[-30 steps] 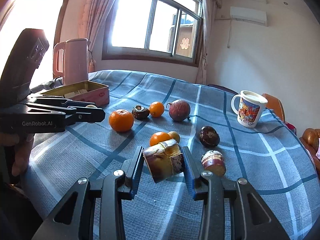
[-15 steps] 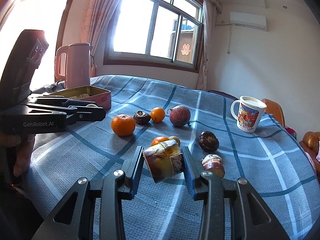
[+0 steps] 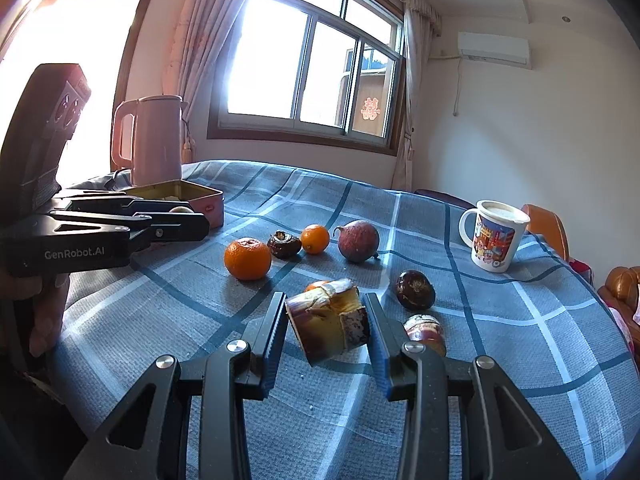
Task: Organize fruits
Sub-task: 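Close the left tool on the brown kiwi and lift it while the right tool holds the can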
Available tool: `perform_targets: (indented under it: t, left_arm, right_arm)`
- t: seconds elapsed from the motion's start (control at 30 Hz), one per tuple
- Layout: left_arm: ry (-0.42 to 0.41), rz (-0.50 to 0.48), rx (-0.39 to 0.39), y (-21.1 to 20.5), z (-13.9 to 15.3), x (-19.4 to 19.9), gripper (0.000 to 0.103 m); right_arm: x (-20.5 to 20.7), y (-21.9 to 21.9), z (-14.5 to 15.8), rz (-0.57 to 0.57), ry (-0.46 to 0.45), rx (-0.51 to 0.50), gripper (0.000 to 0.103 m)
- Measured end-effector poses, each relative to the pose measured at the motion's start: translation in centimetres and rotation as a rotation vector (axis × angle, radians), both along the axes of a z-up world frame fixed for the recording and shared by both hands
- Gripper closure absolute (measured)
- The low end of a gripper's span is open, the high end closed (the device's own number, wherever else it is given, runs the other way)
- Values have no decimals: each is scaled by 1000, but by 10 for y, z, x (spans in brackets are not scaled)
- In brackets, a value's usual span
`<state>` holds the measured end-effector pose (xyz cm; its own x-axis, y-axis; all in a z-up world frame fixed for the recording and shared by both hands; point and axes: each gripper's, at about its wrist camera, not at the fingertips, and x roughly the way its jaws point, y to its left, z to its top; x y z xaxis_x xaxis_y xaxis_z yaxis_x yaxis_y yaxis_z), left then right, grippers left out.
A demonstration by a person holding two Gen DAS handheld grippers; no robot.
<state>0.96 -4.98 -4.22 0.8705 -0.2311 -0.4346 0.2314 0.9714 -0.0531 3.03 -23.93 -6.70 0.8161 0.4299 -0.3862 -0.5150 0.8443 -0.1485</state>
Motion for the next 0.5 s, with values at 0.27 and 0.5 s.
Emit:
perform_targets:
  t: [0.27,0.5]
  left_arm:
    - [-30,4,17,-3,1,-6,72]
    - [-58,9,30,-4,3,-12,71]
  right_arm:
    - [-3,-1,1,7,-21,10,64]
    - [-5,-2,2,15,-46,21,64]
